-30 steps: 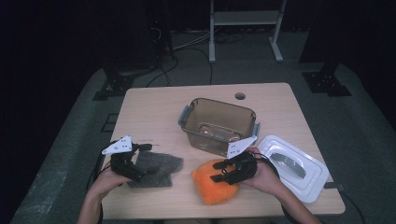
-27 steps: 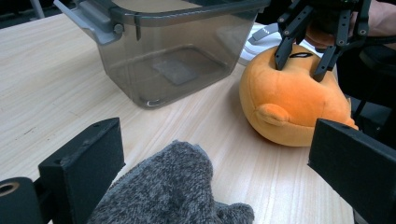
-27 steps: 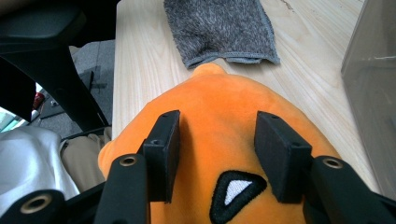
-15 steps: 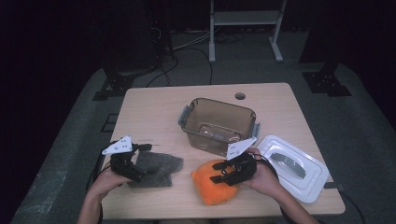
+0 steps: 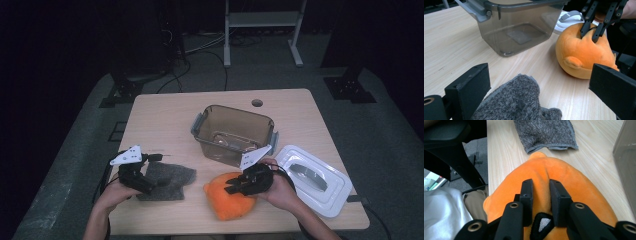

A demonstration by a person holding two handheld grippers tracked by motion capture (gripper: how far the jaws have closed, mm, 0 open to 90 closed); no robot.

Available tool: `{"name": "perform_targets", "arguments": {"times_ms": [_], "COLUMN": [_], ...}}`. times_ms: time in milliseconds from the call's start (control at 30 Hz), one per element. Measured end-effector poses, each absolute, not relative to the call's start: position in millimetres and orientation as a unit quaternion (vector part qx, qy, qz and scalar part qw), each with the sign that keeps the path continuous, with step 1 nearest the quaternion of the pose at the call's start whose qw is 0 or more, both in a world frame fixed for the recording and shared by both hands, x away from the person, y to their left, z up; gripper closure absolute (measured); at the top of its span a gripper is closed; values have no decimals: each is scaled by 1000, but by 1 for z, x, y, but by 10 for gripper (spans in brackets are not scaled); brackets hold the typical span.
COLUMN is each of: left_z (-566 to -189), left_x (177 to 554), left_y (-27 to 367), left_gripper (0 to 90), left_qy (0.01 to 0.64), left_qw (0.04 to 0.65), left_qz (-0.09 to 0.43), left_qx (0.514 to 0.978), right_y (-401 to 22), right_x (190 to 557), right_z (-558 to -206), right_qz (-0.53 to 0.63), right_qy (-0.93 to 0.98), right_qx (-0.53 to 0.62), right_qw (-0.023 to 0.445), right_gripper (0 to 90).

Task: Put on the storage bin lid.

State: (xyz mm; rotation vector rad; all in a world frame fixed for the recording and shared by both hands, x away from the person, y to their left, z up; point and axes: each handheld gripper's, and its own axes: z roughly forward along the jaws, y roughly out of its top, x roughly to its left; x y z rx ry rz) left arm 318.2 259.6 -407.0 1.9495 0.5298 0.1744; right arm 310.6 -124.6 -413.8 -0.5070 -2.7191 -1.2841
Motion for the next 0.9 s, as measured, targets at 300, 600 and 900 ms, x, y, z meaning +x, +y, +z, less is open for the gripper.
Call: {"name": "perform_targets", "arguments": {"times_ms": [300, 600, 900], "left_z": [-407, -407, -408], "left_x": [318, 318, 318], "left_y": [262, 263, 264], "left_gripper": [28, 28, 28], "left_qy": [223, 224, 223], "left_qw": [531, 531, 533], "left_qz": [74, 77, 80], "left_qx": [814, 814, 812], "right_y": [-126, -128, -129], "right_x": [311, 313, 311], "right_z": [-406, -395, -366], "right_qz": [-432, -444, -470], "right_qy": [-883, -874, -861], "right_qx": [-176, -186, -186], "right_qw": [50, 64, 64], "right_gripper": [808, 816, 814]}}
